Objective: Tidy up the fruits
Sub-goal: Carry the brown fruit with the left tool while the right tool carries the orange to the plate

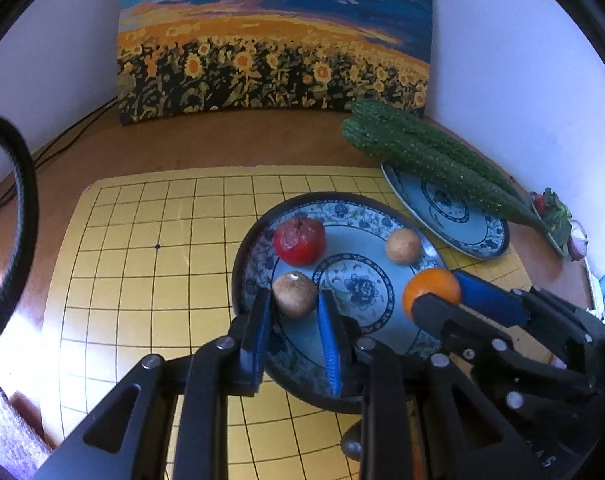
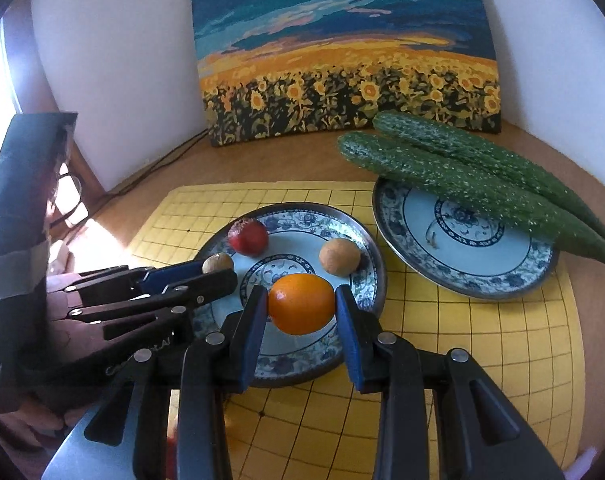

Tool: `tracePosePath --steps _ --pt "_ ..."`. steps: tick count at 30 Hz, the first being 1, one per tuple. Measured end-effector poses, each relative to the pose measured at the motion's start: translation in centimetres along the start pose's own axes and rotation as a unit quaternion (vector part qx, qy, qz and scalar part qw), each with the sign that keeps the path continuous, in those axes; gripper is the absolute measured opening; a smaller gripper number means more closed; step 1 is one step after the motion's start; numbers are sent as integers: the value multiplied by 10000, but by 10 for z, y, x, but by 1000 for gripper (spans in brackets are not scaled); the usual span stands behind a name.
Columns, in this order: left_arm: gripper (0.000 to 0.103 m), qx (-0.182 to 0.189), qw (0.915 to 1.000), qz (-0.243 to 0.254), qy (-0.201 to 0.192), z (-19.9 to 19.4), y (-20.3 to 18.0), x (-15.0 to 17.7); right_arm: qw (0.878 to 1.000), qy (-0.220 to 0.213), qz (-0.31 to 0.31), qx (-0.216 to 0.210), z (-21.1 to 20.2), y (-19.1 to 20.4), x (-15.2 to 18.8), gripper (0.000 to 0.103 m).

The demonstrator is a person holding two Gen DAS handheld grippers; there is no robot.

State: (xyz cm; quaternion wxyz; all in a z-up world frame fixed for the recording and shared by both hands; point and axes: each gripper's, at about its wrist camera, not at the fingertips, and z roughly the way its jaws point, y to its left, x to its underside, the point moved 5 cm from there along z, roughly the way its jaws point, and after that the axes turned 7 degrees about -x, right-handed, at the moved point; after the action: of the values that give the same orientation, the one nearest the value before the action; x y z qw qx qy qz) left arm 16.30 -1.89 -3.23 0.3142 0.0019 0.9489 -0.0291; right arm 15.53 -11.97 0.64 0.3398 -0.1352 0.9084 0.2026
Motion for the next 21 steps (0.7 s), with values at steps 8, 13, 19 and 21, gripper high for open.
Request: tracePosePath --steps 8,13,19,21 --pt "24 89 9999 -8 -49 4 0 -1 9996 89 -135 233 11 -3 -2 36" --pt "24 5 9999 84 -76 3 -3 0 9994 112 -83 309 13 -7 -1 36" --pt "24 58 9999 43 -90 3 -3 0 9993 119 -98 339 14 -7 -2 36" --pt "24 52 9999 49 -83 3 -3 1 9994 121 -85 328 14 -7 -2 36"
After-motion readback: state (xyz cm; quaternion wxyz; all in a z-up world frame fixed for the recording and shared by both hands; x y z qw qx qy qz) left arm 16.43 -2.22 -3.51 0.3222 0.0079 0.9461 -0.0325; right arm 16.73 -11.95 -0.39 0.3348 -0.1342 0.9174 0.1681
